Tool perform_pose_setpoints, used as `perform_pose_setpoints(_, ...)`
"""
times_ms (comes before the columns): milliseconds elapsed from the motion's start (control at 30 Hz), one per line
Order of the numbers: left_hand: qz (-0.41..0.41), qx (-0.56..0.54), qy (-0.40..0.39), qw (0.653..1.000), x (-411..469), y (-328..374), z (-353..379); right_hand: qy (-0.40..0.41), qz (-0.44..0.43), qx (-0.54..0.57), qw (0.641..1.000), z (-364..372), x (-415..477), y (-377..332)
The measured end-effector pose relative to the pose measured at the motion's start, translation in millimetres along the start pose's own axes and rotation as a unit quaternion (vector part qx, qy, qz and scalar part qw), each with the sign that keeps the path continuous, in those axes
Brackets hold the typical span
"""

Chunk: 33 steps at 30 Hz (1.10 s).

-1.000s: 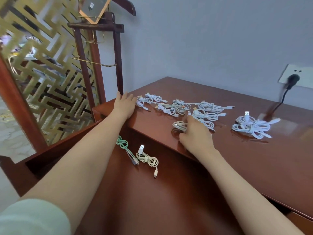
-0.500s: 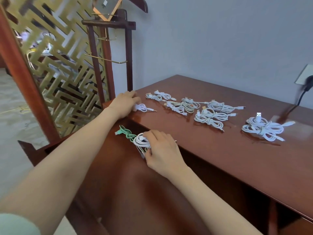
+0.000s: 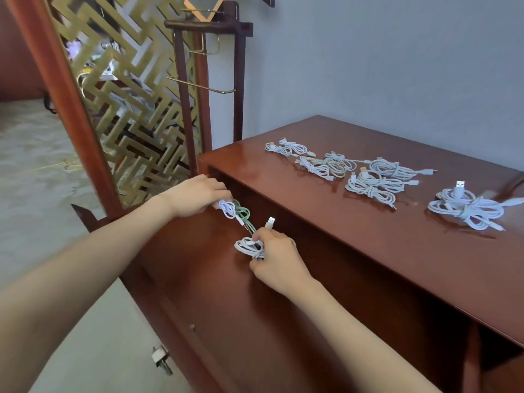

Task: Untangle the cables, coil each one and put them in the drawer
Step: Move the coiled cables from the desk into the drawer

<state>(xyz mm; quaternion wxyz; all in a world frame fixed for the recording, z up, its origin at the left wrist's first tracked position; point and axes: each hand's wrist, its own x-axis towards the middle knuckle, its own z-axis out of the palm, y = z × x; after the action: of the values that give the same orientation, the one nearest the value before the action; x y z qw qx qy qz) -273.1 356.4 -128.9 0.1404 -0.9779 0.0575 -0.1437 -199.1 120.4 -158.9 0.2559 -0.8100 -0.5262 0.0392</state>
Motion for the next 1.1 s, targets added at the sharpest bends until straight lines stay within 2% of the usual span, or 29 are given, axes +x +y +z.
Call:
perform_pose_setpoints(133,-0.061,-0.018,-0.2,0.978,-1,11,4,-0.007,-0.023,-0.006,1.0,5,-4,0)
perform_pose_setpoints(167,-0.067,-0.019,-0.226,0.972,0,12,4,-0.016,-0.032,-0.009,0.999,5,-5,0)
perform_pose_setpoints(300,-0.077,-0.024,-0.251,0.965,7,10,-2,-0.036,-0.054,-0.044,0.997,-1,-9,2)
perform_pose_setpoints(367,-0.084,-0.02,-0.268,0.96,11,9,-8,-0.021,-0.056,-0.055,0.997,-8,-8,1)
perform_pose_setpoints(433,-0.086,-0.008,-0.241,0.967,15,6,-13,0.02,-0.041,-0.031,0.998,-22,-1,0)
perform_pose_setpoints(600,-0.137,-0.048,-0.079,0.986,44,-4,-42,0.147,0.018,0.01,0.989,-72,29,11)
perform_pose_setpoints(700,-0.151,-0.015,-0.063,0.986,79,-4,-49,0.192,0.05,0.019,0.98,-94,52,28)
perform_pose_setpoints(833,-0.19,0.047,-0.119,0.973,127,1,-35,0.137,0.08,-0.088,0.983,-102,74,54)
perform_pose_setpoints(933,-0.23,0.05,-0.144,0.961,152,1,-17,0.076,0.051,-0.155,0.984,-94,79,62)
perform_pose_setpoints(1100,-0.269,0.05,-0.155,0.949,177,-5,1,0.034,0.08,-0.171,0.981,-81,90,69)
